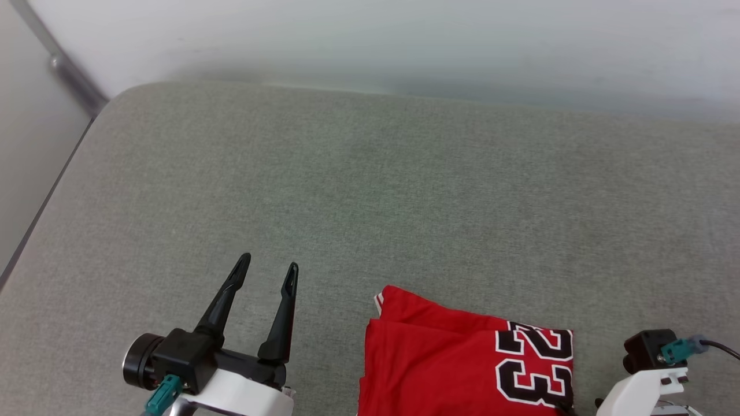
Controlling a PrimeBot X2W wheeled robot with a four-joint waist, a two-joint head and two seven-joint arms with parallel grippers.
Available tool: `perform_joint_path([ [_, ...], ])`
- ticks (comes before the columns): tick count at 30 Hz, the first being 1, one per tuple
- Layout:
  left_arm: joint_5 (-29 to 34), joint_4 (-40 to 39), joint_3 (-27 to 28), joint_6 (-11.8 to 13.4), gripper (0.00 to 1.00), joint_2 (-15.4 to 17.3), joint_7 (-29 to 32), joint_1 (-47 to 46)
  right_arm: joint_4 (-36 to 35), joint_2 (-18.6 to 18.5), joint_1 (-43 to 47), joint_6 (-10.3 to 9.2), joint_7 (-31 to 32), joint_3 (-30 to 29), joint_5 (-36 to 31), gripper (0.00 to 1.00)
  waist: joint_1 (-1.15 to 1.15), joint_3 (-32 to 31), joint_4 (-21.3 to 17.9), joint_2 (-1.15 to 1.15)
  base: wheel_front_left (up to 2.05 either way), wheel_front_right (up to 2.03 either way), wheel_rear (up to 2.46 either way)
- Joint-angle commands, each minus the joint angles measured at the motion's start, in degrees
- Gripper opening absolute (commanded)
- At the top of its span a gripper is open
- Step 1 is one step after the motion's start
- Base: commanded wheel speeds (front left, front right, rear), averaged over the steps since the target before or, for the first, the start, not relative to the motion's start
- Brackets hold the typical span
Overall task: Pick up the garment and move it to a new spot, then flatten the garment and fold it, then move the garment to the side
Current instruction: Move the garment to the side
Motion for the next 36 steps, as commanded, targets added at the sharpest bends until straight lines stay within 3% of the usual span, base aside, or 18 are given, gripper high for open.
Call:
perform_joint_path([
  [1,-0.35,0.22,-0.04,-0.09,1.00,-0.16,-0.26,-0.89,0.56,0.77,-1.10,-0.02,1.22,-0.17,-0.29,1.00,0.00,1.12,1.16,0.00,0.00,0.00,0.00],
  [10,-0.57,0.64,-0.54,-0.09,1.00,-0.43,-0.26,-2.54,6.72,1.95,-4.46,-0.02,2.65,0.86,-1.12,1.00,0.00,3.59,3.83,0.00,0.00,0.00,0.00],
  [17,-0.27,0.98,-1.09,-0.09,1.00,-0.66,-0.26,-3.45,13.75,2.39,-4.74,0.07,1.79,5.42,-1.68,1.00,0.00,4.72,5.06,0.00,0.00,0.00,0.00],
  [18,-0.32,1.08,-1.12,-0.09,1.00,-0.72,-0.26,-3.52,14.70,2.50,-4.68,0.08,1.54,6.28,-1.95,0.71,0.00,4.78,5.16,0.00,0.00,0.00,0.00],
  [19,-0.65,1.13,-1.12,-0.09,1.00,-0.80,-0.26,-3.55,15.43,2.60,-4.71,0.08,1.12,6.66,-2.06,0.23,0.00,4.77,5.23,0.00,0.00,0.00,0.00],
  [20,-0.82,1.14,-1.17,-0.09,1.00,-0.83,-0.26,-3.56,16.05,2.65,-4.88,0.09,0.82,7.30,-2.70,0.00,0.00,4.67,5.29,0.00,0.00,0.00,0.00],
  [26,-0.96,1.42,-1.58,-0.09,1.00,-0.73,-0.26,-2.69,16.09,0.21,-7.21,-0.05,-2.32,8.91,-7.39,0.00,0.00,3.08,3.97,0.00,0.00,0.00,0.00],
  [36,-2.83,0.47,-2.90,-0.09,1.00,-0.97,-0.26,-2.50,11.57,-10.97,-12.26,-0.06,-3.62,15.43,-13.85,0.00,0.00,2.63,-4.18,0.00,0.00,0.00,0.00],
])
